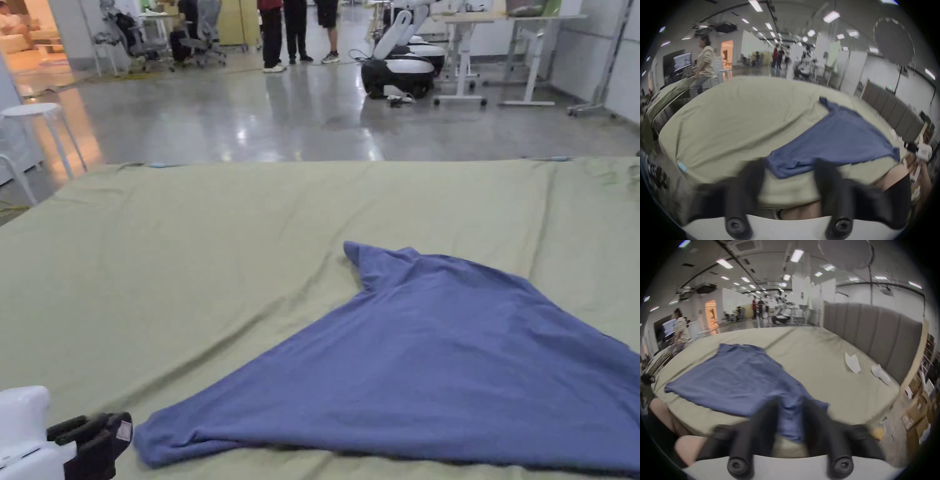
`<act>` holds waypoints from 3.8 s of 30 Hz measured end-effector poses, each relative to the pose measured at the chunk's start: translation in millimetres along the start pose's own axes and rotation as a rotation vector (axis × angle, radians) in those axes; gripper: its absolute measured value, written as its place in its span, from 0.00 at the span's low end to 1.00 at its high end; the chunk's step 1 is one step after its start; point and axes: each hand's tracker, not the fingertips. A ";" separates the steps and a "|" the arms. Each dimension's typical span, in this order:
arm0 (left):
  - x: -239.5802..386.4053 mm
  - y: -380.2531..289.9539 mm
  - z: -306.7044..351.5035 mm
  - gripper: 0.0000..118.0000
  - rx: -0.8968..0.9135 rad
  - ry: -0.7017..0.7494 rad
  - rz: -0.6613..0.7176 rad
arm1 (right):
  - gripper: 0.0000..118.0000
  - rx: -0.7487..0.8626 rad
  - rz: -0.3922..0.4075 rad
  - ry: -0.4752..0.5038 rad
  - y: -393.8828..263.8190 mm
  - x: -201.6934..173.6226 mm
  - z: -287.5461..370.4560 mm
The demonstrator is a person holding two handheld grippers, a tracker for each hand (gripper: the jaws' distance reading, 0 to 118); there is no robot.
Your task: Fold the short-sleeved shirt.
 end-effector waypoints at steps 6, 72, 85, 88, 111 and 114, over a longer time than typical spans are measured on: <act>-17.4 -52.9 -19.9 0.00 -0.125 0.003 0.028 | 0.02 0.060 0.142 0.207 18.5 -86.3 15.6; 34.1 102.9 -14.5 0.03 0.252 -0.108 -0.133 | 0.04 0.136 0.146 0.067 256.2 -84.2 -121.9; 85.9 243.7 60.4 0.03 0.401 -0.187 -0.209 | 0.04 0.453 0.068 -0.065 318.6 -25.5 105.6; 93.7 272.0 71.8 0.03 0.400 -0.194 -0.195 | 0.04 0.473 0.078 -0.076 336.9 -28.1 117.0; 109.8 484.2 -23.6 0.03 0.580 0.123 -0.259 | 0.04 0.564 0.009 -0.028 535.0 -79.2 -60.1; 108.6 506.3 -51.9 0.03 0.610 0.172 -0.202 | 0.04 0.590 0.030 -0.039 559.1 -92.7 -90.0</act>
